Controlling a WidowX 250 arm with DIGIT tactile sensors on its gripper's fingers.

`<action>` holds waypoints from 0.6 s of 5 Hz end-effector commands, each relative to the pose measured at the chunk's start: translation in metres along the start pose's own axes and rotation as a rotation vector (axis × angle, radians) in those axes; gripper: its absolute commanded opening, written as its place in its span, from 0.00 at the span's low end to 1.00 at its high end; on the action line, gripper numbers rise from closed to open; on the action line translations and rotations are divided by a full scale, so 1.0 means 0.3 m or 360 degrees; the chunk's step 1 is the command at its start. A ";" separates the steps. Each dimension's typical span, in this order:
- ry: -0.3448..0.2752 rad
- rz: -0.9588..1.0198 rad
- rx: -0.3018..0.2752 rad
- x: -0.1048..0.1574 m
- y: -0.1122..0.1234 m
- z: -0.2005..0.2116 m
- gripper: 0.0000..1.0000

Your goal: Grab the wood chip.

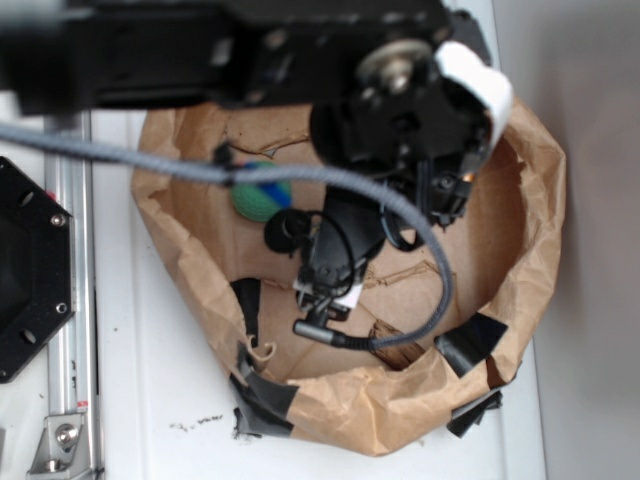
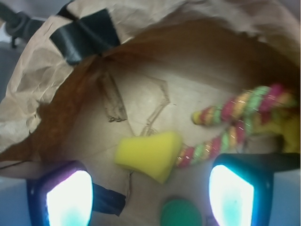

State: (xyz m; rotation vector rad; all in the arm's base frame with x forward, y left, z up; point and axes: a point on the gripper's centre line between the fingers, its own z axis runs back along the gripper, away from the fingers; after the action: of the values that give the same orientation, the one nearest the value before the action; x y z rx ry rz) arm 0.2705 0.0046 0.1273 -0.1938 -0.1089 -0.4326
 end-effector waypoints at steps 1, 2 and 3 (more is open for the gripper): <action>-0.0126 -0.0286 0.0008 0.035 0.011 -0.045 1.00; -0.0121 -0.0309 0.0013 0.038 -0.017 -0.065 1.00; -0.0079 -0.0331 0.0054 0.035 -0.030 -0.134 1.00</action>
State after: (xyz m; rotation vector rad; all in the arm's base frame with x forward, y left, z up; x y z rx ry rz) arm 0.2746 -0.0124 0.0814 -0.1802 -0.1497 -0.6282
